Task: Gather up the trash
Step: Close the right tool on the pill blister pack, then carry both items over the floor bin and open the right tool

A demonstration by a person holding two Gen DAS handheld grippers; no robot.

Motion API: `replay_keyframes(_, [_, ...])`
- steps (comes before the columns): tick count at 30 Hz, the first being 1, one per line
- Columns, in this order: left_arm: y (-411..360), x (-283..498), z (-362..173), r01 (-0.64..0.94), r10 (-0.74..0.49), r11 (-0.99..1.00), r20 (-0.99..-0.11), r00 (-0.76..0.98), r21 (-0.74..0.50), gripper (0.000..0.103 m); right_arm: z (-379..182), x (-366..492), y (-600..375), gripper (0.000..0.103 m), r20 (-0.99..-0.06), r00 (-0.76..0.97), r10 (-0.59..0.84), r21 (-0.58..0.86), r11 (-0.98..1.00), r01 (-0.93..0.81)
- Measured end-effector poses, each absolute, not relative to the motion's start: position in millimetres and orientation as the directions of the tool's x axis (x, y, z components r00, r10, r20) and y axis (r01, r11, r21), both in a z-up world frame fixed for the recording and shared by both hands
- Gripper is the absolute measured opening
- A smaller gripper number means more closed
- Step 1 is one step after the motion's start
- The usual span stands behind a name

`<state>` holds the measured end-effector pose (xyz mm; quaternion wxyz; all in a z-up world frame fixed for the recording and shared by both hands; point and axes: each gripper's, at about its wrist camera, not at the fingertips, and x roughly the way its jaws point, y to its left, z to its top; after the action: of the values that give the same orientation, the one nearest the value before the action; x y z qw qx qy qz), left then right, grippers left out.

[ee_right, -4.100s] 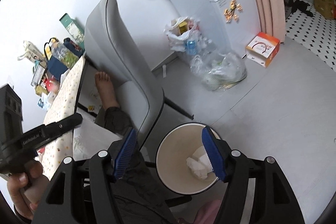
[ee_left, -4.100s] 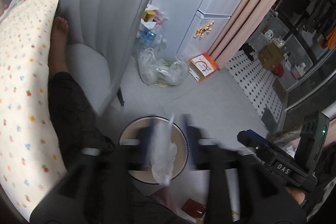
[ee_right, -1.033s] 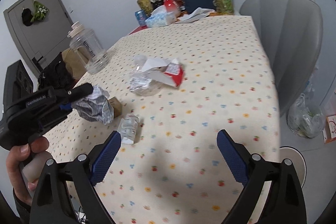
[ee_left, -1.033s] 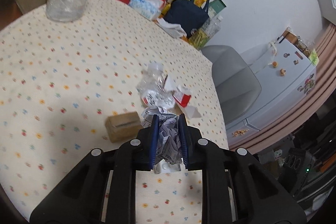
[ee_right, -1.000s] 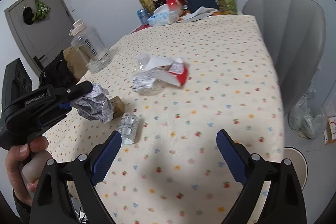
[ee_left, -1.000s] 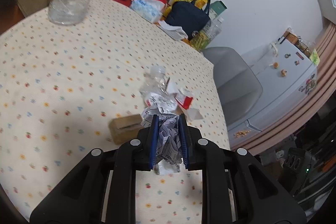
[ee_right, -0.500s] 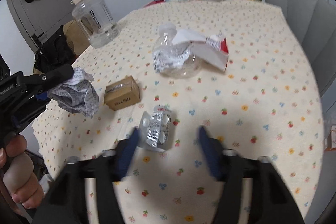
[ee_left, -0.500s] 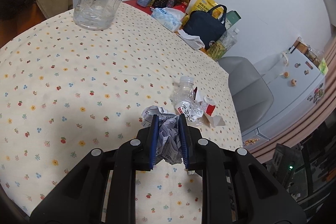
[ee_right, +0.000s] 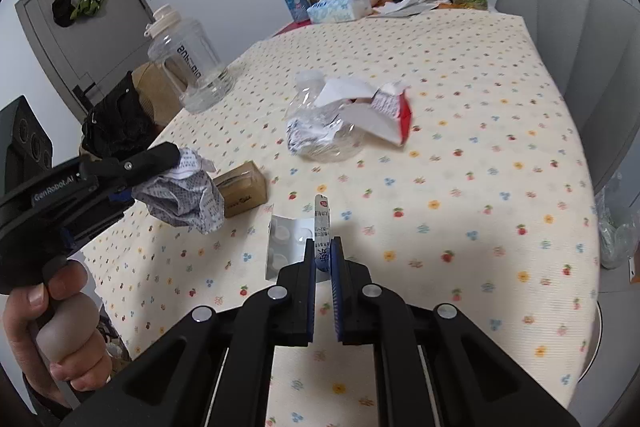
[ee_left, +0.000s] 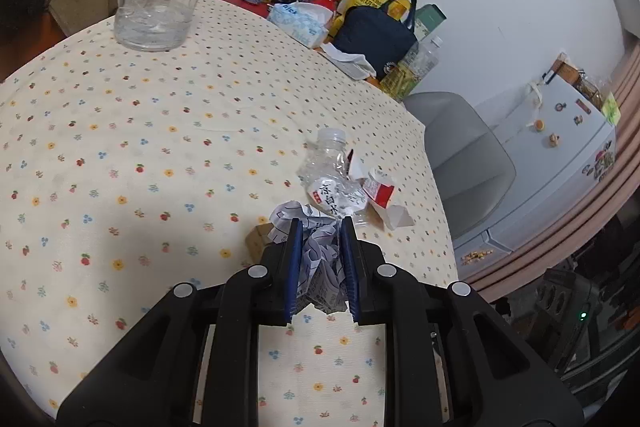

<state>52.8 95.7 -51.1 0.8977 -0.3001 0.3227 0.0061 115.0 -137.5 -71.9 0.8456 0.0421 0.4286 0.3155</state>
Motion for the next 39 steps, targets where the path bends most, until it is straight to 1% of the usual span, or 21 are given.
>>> replay_keyframes(8, [64, 70, -49, -0.154, -0.224, 0.840, -0.591, 0.775, -0.521, 0.020, -61, 120, -189, 0.008, -0.674, 0.499, 0.545, 0.359, 0.831, -0.424])
replay_keyframes(19, [-4, 103, -31, -0.019, -0.311, 0.869, -0.577, 0.755, -0.495, 0.020, -48, 125, -281, 0.008, -0.637, 0.615, 0.465, 0.378, 0.883, -0.277])
replay_keyframes(34, [-116, 146, -24, 0.141, -0.409, 0.887, -0.607, 0.681, -0.439, 0.020, -67, 125, -398, 0.008, -0.627, 0.689, 0.363, 0.435, 0.897, -0.077])
replay_keyframes(39, [-154, 160, -30, 0.190, -0.441, 0.883, -0.624, 0.645, -0.429, 0.020, -81, 124, -437, 0.008, -0.637, 0.701, 0.322, 0.449, 0.893, -0.003])
